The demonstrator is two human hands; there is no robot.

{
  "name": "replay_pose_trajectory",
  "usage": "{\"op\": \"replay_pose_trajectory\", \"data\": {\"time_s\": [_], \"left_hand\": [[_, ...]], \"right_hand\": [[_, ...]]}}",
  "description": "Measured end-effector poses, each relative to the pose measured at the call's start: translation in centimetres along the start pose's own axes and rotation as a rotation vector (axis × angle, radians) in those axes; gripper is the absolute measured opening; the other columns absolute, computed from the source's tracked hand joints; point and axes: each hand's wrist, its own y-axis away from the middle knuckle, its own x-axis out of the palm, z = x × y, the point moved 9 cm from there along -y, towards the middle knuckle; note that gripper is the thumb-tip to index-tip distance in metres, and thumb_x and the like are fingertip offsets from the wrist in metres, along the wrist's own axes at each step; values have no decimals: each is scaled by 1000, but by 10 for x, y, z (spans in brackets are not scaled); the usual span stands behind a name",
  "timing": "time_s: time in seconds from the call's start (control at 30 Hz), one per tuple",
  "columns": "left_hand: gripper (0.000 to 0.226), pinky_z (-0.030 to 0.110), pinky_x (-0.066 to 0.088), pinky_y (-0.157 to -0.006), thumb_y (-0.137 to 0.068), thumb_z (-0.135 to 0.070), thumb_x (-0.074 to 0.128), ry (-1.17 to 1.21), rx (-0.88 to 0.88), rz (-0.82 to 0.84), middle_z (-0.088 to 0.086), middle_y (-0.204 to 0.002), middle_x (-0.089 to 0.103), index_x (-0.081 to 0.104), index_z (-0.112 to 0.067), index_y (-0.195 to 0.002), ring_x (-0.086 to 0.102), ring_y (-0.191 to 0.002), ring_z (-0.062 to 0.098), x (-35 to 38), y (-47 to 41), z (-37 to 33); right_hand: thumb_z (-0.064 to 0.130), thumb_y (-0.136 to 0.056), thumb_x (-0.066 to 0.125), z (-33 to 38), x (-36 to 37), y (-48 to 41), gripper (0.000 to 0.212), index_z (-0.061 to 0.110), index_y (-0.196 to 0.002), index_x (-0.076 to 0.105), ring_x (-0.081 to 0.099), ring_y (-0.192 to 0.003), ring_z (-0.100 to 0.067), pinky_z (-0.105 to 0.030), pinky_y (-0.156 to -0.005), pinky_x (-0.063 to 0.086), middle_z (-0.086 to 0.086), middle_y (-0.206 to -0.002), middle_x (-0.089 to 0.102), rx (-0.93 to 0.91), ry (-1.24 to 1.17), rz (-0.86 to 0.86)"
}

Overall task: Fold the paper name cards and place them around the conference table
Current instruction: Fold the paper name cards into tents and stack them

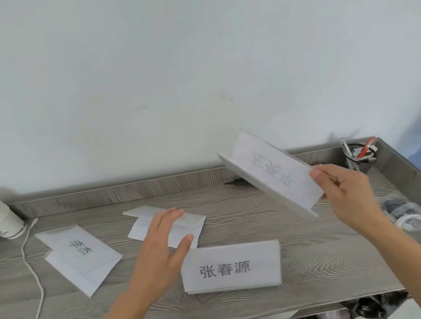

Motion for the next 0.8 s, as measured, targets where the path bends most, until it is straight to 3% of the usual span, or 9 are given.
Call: {"op": "replay_pose_trajectory", "data": {"time_s": [0.07, 0.17, 0.27, 0.33, 0.4, 0.5, 0.57, 0.7, 0.8], "left_hand": [[48, 26, 38, -101, -86, -42, 60, 83, 39, -4, -22, -138, 39, 38, -48, -129, 42, -122, -2, -10, -12, -14], [58, 20, 34, -103, -82, -47, 66, 223, 52, 35, -26, -143, 36, 33, -57, -130, 36, -129, -9, -17, -26, -30], [60, 24, 34, -106, -74, -53, 66, 304, 77, 32, -23, -146, 37, 42, -56, -129, 33, -136, -4, -25, -27, -36], [54, 26, 32, -105, -69, -53, 69, 323, 61, 25, -25, -145, 41, 55, -51, -121, 35, -135, -6, -31, -22, -34], [40, 21, 32, -103, -67, -53, 69, 346, 43, 17, -29, -137, 49, 66, -48, -106, 42, -129, -8, -35, -17, -32], [25, 30, 45, -96, -70, -49, 67, 414, 10, -6, -20, -113, 69, 72, -40, -93, 62, -109, 2, -35, -9, -33], [23, 39, 51, -89, -69, -46, 68, 466, -41, -44, -11, -96, 76, 74, -36, -89, 69, -92, 11, -34, -7, -28], [12, 28, 50, -69, -76, -29, 72, 473, -89, -149, 5, -71, 70, 70, -18, -72, 63, -65, 11, -41, -5, -21], [21, 19, 49, -61, -85, -14, 69, 386, -108, -158, 14, -67, 65, 62, -10, -65, 64, -57, 14, -40, -3, -17]], "right_hand": [[11, -96, 55, 11, 9, 2, 19, 13, -92, 73, 62, -64, -12, -18, -52, 51, -11, -77, 72, 112, -258, 110], [3, -94, 53, 21, 41, 23, 27, 9, -84, 77, 60, -71, -26, -27, -54, 48, -26, -83, 72, 290, -519, 315], [-5, -94, 44, 19, 71, 53, 43, 15, -79, 79, 60, -86, -33, -37, -69, 49, -18, -89, 75, 502, -734, 449], [1, -92, 47, 13, 85, 69, 31, 9, -90, 78, 63, -95, -36, -42, -79, 51, -21, -102, 74, 643, -878, 493], [6, -84, 54, 7, 93, 84, 23, 4, -93, 74, 69, -74, -30, -33, -60, 56, -19, -90, 75, 755, -963, 540], [-4, -91, 43, -4, 99, 98, 25, 3, -87, 66, 52, -40, -10, -17, -34, 42, -9, -60, 61, 873, -999, 552], [0, -96, 38, -3, 97, 96, 27, 2, -95, 65, 53, -42, -12, -19, -36, 42, -11, -64, 64, 842, -945, 577], [41, -101, 34, 8, 87, 88, 45, 13, -114, 66, 65, -64, -23, -26, -46, 49, -24, -99, 73, 671, -860, 652], [55, -89, 51, 10, 73, 83, 42, 19, -104, 67, 68, -69, -26, -28, -50, 49, -16, -89, 76, 371, -567, 551]]}}
